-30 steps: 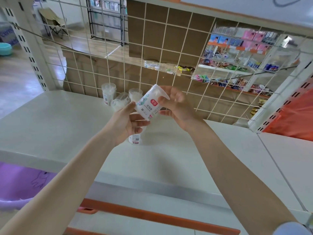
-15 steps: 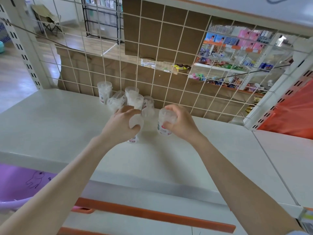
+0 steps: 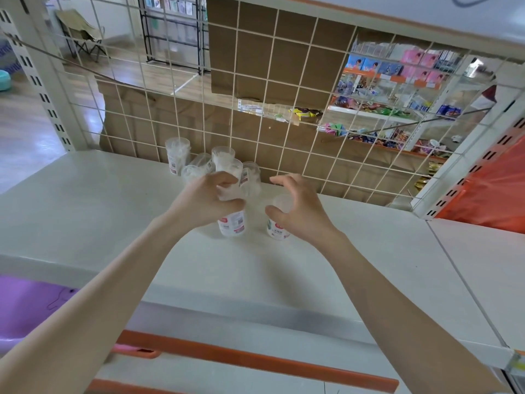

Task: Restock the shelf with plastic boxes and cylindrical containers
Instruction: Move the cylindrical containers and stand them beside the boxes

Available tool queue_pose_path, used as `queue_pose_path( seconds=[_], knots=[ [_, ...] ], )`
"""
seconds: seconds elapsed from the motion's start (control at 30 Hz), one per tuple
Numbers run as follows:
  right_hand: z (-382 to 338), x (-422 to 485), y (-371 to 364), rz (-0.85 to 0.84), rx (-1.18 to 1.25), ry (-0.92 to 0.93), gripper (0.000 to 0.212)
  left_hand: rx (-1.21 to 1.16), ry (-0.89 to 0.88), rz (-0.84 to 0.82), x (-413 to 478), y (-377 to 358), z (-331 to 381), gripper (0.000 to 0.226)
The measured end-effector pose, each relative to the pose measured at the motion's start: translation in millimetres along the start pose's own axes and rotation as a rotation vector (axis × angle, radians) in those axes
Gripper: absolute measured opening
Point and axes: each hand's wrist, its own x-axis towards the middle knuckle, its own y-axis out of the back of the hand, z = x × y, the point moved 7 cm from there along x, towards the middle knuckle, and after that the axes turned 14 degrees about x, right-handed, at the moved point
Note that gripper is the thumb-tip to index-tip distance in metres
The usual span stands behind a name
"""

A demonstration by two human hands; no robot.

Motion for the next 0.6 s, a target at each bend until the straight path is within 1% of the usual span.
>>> queue_pose_path(
  seconds=[0.1,0.17,0.27,0.3,0.37,0.43,0.53,0.6],
  knots=[
    [-28,-1,-16,-0.094,0.142,0.016,0.057,-0.067,0.035,0.065,2,16,9,0.048],
    [-37,-4,-27,-0.138,0.211,-0.003,0.06,-0.044,0.053,0.113,1,25,13,0.047],
    [-37,-3,-36,-0.124,0.246,-0.038,0.056,-0.014,0.076,0.153,-1,31,13,0.038],
    [-36,-3,-38,-0.12,0.261,-0.052,0.055,-0.015,0.082,0.155,-2,32,13,0.04],
    [-33,-2,-42,-0.118,0.305,-0.069,0.053,-0.009,0.077,0.125,-4,32,14,0.053],
    [-30,0,-44,-0.115,0.368,-0.085,0.05,-0.027,0.052,0.046,-7,28,15,0.064],
    [-25,0,-44,-0.103,0.431,-0.109,0.05,-0.085,-0.018,-0.029,-11,22,17,0.069],
    [-24,0,-38,-0.107,0.344,-0.075,0.051,-0.1,-0.044,-0.013,-11,19,15,0.068]
  ],
)
